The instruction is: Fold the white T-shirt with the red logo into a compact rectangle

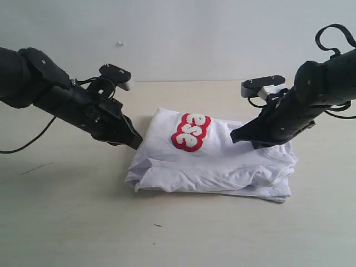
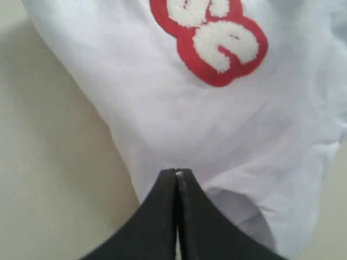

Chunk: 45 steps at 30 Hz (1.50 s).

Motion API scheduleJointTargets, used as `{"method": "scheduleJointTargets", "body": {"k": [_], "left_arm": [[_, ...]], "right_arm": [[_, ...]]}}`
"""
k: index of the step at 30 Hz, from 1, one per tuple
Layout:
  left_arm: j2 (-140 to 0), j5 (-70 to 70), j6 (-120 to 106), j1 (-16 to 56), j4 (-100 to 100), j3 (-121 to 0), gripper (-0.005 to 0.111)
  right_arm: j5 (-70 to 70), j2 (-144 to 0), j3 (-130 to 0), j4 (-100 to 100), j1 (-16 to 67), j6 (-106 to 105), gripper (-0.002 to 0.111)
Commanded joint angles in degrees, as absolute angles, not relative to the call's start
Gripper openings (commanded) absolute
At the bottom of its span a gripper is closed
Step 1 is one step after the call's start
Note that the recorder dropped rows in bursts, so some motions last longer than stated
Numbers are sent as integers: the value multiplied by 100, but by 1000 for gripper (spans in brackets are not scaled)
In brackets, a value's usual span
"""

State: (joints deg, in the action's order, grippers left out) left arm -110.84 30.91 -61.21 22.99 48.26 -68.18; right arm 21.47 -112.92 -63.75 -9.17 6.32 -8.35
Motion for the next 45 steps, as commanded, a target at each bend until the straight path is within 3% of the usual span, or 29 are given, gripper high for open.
{"method": "scheduleJointTargets", "body": {"k": [1, 23, 30, 45], "left_arm": [[-11204, 3134, -6494, 2408, 5277, -6792, 0], [-10829, 3086, -6553, 2508, 5250, -6792, 0], [-10829, 2830, -6553, 2160, 5282, -6728, 0], [-10841, 2616, -6973, 2203, 5740, -6728, 0]], "right_arm": [[2013, -11658, -6398, -899, 588, -833, 0], [3342, -12474, -7705, -1666, 928, -1633, 0], [3196, -12078, -7709, -1650, 917, -1642, 0], [3147, -11230, -7597, -1701, 930, -1587, 0]]}}
